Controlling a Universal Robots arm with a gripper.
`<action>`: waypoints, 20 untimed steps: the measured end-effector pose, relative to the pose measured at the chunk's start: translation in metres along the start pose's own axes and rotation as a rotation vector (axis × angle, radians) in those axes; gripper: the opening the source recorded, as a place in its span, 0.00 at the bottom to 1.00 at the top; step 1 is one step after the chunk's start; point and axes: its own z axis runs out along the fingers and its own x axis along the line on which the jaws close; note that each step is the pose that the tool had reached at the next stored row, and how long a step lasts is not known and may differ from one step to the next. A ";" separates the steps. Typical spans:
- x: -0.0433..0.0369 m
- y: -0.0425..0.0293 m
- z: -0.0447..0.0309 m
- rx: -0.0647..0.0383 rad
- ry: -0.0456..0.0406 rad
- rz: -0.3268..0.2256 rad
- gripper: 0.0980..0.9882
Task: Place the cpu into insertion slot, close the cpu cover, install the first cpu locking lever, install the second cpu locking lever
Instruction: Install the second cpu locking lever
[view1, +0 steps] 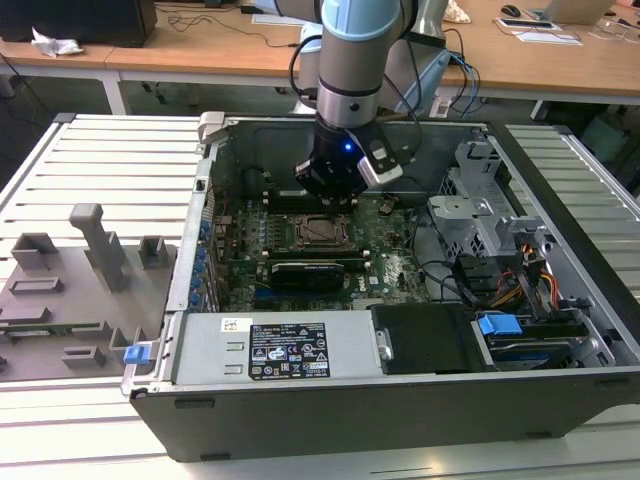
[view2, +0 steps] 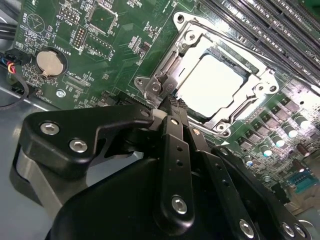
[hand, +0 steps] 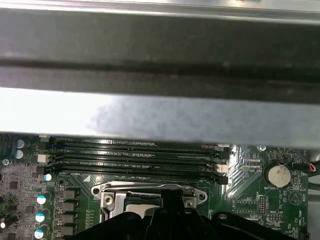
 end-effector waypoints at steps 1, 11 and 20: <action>0.0000 -0.0010 -0.0001 0.000 0.0000 0.000 0.01; 0.0003 -0.0055 -0.0003 0.000 0.0000 0.000 0.01; 0.0004 -0.0103 -0.0006 0.000 0.0000 0.000 0.01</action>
